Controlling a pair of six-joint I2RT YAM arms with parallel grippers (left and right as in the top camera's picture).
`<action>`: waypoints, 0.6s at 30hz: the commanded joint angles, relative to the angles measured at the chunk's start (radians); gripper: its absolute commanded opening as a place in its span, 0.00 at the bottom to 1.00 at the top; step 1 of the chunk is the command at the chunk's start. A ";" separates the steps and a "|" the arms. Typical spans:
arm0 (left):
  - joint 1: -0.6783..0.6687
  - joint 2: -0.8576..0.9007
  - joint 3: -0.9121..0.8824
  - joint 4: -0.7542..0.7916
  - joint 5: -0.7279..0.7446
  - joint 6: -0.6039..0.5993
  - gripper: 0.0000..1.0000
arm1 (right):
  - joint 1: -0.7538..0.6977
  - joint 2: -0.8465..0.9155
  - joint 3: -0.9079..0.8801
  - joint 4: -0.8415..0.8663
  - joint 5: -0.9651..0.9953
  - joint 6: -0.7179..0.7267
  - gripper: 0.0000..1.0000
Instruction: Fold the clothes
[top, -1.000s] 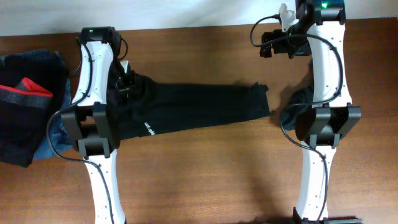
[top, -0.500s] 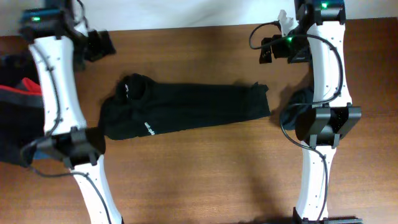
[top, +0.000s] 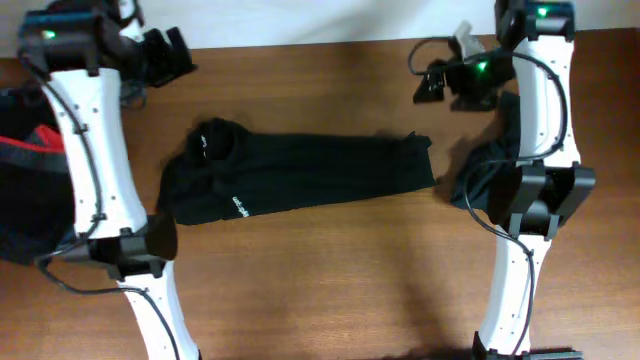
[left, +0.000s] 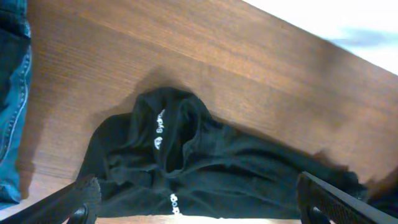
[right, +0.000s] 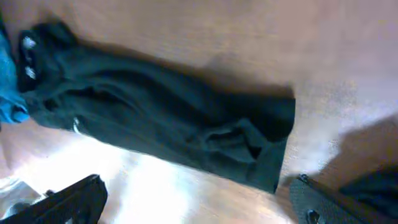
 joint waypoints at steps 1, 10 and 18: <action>-0.065 0.008 -0.001 -0.001 -0.129 -0.006 0.99 | 0.005 -0.013 -0.184 -0.001 0.006 -0.070 0.92; -0.121 0.014 -0.002 0.018 -0.195 -0.006 0.99 | 0.005 -0.013 -0.422 0.123 0.006 -0.101 0.90; -0.121 0.064 -0.003 0.013 -0.201 -0.006 0.99 | 0.005 -0.013 -0.531 0.300 0.146 -0.079 0.90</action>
